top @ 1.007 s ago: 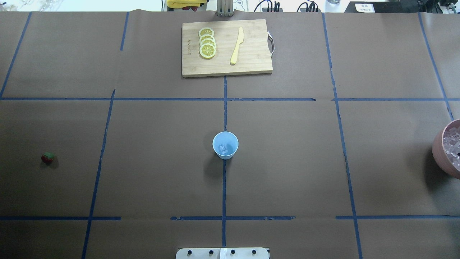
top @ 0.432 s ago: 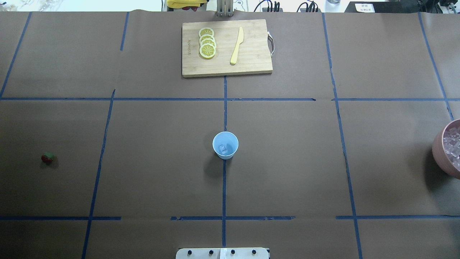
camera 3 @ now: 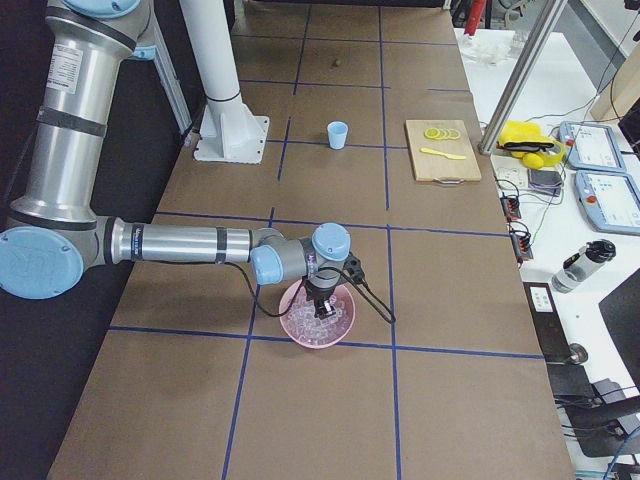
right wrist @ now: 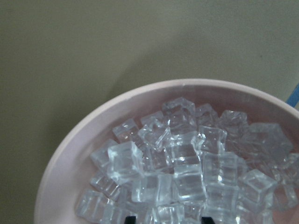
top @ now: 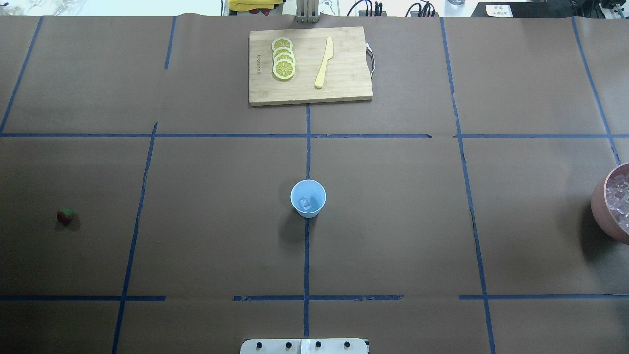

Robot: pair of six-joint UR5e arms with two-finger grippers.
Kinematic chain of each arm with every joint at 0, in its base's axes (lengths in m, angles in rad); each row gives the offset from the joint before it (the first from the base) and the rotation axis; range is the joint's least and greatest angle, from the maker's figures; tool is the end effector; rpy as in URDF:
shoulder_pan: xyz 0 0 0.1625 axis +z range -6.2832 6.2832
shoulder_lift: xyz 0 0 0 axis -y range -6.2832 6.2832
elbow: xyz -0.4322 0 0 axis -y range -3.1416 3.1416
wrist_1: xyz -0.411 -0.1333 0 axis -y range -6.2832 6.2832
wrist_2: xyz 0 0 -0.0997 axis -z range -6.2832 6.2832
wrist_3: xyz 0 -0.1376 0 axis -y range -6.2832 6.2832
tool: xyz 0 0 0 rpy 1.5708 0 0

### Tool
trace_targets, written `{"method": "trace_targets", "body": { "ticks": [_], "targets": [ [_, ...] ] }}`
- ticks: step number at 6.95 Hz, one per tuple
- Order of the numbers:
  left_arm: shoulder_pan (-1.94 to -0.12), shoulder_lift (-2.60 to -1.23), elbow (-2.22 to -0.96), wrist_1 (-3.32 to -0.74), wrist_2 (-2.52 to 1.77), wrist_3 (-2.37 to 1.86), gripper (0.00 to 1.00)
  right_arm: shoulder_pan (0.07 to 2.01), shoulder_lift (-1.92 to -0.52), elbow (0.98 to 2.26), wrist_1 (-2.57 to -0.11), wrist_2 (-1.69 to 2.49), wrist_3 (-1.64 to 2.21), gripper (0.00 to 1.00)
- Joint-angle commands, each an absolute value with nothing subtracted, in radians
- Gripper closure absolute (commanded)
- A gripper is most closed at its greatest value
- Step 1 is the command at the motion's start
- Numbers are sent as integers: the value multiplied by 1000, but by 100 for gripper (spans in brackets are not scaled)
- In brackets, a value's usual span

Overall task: Put ice and strawberries in cup
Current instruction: 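Grasp another ice cube from the pink bowl with the right gripper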

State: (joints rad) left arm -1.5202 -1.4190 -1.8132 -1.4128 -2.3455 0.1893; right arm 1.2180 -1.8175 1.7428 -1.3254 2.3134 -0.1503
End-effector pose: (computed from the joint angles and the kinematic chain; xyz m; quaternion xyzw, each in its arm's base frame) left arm -0.0149 -0.4381 0.6574 -0.0050 0.3788 0.0981 0.9203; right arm -0.1073 -0.4078 0.6952 0.0425 -0.3677 -0.2611 0.8915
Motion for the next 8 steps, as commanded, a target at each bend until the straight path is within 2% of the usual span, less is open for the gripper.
{"method": "trace_targets", "body": {
  "ticks": [1,5,7,8],
  "targets": [
    [-1520,-1419,-1813,-1414,-2345,189,0,1216,-1818,1744,-1328,2313,-150,94],
    [-1520,-1419,-1813,-1413,-2345,190,0,1229,-1816,1804,-1342,2329,-150,98],
    [-1520,-1419,-1813,-1413,-2345,189,0,1285,-1787,1934,-1528,2324,-141,100],
    [-1520,-1419,-1816,-1413,-2345,189,0,1298,-1728,1984,-1640,2325,-134,100]
  ]
}}
